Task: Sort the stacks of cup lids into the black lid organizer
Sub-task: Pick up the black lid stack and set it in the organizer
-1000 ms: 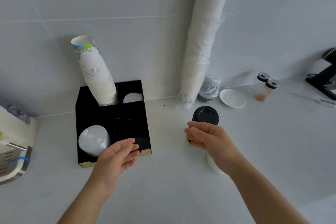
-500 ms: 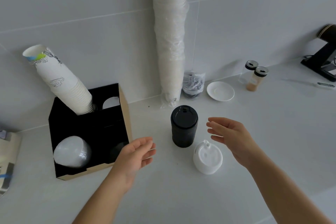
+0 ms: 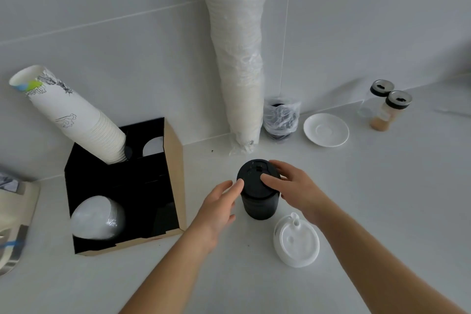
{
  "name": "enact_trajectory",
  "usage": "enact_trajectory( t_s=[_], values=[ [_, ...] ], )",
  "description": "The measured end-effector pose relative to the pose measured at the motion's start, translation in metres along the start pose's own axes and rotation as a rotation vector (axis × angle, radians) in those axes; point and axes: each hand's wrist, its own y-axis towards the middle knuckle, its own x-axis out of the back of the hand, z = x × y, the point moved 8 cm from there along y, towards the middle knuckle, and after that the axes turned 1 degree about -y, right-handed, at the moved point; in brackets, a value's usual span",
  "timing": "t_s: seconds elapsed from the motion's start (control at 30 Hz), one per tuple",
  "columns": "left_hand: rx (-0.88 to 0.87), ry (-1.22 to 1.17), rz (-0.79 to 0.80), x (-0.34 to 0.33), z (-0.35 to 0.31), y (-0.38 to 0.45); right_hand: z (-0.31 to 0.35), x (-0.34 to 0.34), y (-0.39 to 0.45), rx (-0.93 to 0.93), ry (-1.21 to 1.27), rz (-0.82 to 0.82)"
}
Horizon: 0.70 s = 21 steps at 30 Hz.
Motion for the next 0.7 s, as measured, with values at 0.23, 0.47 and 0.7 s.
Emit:
enact_trajectory(
  t_s=[0.23,0.47,0.7],
  values=[
    [0.066,-0.055,0.053,-0.017,0.005,0.015,-0.006,-0.001,0.016,-0.063,0.104,0.057],
    [0.082,-0.06,0.072,-0.015,0.01,0.025,-0.011,0.002,0.022,-0.091,0.144,0.081],
    [0.189,-0.192,0.032,-0.011,0.039,0.036,-0.017,0.009,0.024,-0.111,0.198,0.08]
  ],
)
